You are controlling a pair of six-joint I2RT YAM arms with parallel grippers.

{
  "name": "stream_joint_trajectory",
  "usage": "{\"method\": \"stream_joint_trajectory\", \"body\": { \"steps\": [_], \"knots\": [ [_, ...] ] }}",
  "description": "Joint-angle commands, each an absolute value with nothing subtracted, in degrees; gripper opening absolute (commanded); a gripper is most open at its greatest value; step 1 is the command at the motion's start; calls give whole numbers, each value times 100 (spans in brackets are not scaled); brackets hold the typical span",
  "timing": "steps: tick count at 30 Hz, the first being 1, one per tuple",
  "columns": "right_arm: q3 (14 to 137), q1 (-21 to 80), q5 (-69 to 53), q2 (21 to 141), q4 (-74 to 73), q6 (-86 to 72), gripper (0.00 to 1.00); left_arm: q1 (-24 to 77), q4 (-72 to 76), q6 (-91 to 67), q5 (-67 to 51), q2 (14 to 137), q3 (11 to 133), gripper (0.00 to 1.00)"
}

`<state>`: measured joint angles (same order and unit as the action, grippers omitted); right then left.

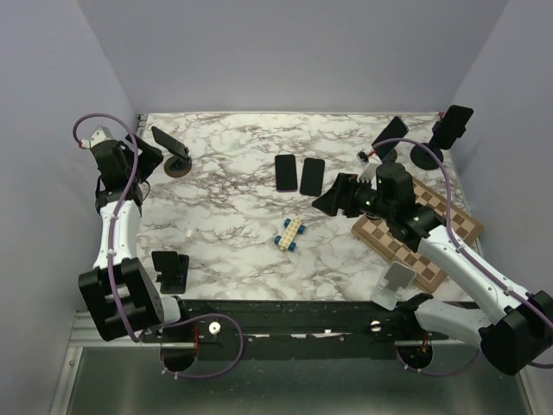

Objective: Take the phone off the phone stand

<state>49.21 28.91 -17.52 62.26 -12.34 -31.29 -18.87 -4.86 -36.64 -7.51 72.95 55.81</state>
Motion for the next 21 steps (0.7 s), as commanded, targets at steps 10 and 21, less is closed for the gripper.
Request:
{"method": "stream_joint_trajectory", "body": {
  "steps": [10, 21],
  "knots": [
    [5054, 2892, -1844, 6312, -1482, -3150, 84, -2106, 229, -3775, -1535, 9170, 6913, 77],
    [5112, 2892, -2043, 6697, -1198, -3239, 84, -2070, 245, -3982, -1965, 9968, 7477, 65]
  ]
}}
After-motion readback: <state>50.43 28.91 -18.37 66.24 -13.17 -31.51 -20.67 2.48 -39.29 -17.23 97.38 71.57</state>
